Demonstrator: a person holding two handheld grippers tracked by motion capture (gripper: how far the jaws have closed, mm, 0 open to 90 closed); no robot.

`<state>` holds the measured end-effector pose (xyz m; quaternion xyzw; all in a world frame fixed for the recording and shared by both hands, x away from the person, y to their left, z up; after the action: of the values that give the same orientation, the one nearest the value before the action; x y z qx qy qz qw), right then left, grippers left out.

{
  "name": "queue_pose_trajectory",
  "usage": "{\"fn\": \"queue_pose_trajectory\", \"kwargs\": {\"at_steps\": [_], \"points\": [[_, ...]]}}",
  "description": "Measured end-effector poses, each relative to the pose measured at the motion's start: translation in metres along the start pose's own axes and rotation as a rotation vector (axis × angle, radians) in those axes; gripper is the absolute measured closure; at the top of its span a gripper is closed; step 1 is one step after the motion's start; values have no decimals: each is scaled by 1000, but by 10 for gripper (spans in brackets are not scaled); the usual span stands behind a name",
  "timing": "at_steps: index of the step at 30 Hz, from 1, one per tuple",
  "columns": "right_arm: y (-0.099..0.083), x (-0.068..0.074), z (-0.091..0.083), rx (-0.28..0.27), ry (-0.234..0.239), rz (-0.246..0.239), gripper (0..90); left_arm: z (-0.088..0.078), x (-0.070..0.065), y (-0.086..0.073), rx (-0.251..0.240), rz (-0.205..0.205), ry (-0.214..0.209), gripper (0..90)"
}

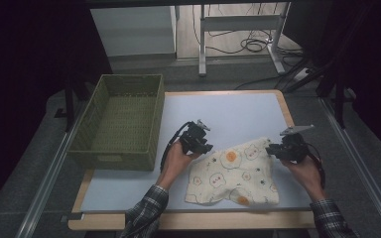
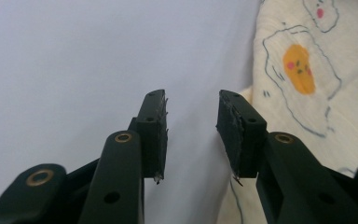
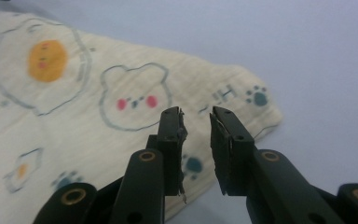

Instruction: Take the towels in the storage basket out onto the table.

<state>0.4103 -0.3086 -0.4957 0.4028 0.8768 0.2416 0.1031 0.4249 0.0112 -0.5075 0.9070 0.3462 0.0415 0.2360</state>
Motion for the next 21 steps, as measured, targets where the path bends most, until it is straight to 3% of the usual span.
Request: {"fn": "queue_pose_trajectory", "kwargs": {"at_steps": [6, 9, 10, 12, 16, 17, 18, 19, 21], "points": [[0, -9, 10, -8, -16, 24, 680, 23, -12, 7, 44, 44, -26, 576], [-3, -9, 12, -8, -20, 23, 645, 33, -20, 6, 75, 76, 6, 562], [-5, -9, 14, -5, -22, 16, 630, 34, -21, 6, 62, 76, 1, 570], [-6, -7, 18, 7, -29, 6, 601, 34, -23, 6, 60, 68, 3, 610], [-8, -3, 26, 43, -49, -23, 608, 34, -30, 5, 63, 62, -5, 803], [-10, 2, 30, 21, -58, -17, 737, 34, -33, 5, 61, 47, -20, 850], [-10, 2, 30, 17, -48, -10, 807, 34, -33, 5, 60, 41, -25, 863], [-10, 3, 31, 20, -19, 0, 863, 34, -33, 5, 61, 33, -35, 873], [-10, 5, 31, 22, -18, 2, 892, 32, -31, 3, 44, 35, -51, 886]]}}
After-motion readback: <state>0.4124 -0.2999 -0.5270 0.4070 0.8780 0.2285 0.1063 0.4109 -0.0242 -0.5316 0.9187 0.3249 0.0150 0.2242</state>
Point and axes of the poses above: each handheld gripper's, and its own axes: z roughly forward along the jaws, y roughly out of its top, x roughly to its left, the point moved 2 cm from there along z, roughly forward along the jaws, and after that the axes turned 12 degrees about x, right-handed, at the moved point
